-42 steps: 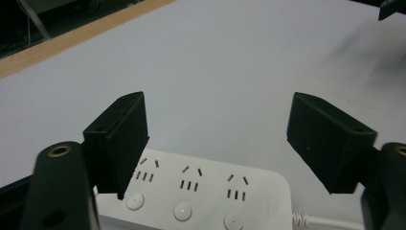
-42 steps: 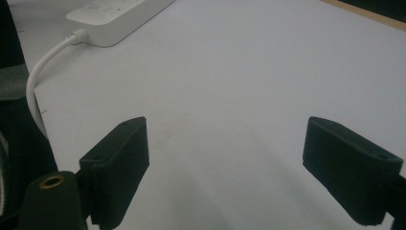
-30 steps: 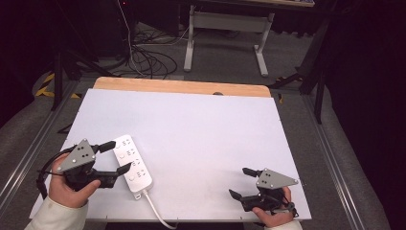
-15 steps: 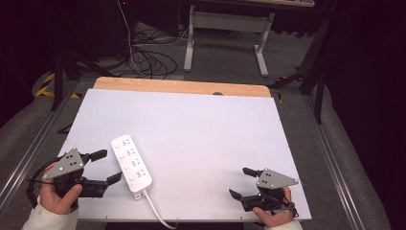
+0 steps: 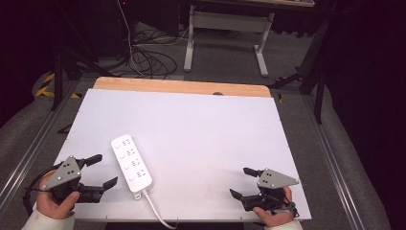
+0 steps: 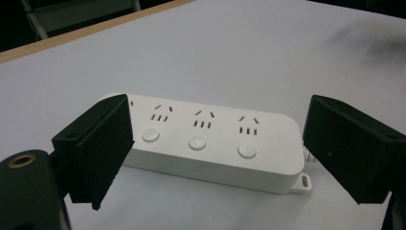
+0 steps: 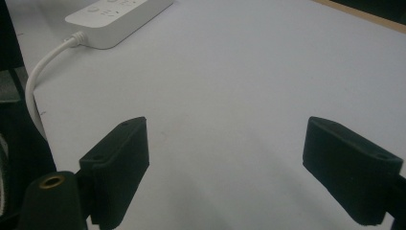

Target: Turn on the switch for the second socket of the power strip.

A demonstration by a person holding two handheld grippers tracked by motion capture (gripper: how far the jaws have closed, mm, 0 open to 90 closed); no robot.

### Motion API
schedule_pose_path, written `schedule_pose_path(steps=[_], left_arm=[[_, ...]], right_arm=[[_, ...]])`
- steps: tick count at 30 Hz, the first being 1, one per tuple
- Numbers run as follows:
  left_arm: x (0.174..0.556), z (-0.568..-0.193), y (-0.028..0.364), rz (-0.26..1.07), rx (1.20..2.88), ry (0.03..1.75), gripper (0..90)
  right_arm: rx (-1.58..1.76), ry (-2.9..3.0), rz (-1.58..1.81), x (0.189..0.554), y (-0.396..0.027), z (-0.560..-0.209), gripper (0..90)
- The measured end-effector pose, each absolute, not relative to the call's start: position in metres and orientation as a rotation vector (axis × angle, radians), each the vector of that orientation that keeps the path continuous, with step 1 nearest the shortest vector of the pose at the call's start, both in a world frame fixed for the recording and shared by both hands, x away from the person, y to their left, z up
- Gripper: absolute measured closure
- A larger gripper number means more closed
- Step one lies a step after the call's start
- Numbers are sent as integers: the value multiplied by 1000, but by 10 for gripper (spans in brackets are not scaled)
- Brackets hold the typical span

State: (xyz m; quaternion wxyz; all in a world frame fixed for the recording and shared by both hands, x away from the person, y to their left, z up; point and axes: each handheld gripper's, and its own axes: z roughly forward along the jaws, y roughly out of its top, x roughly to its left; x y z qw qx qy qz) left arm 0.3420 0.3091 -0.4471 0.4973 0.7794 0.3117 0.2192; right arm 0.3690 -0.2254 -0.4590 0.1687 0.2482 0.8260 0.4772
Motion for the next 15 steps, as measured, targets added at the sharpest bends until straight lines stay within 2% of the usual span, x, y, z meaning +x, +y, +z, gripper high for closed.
schedule_pose_path(steps=[15], left_arm=[[339,-474,328,520,1901,813,106]], right_arm=[[708,2349,1352,369,-225,-459,167]])
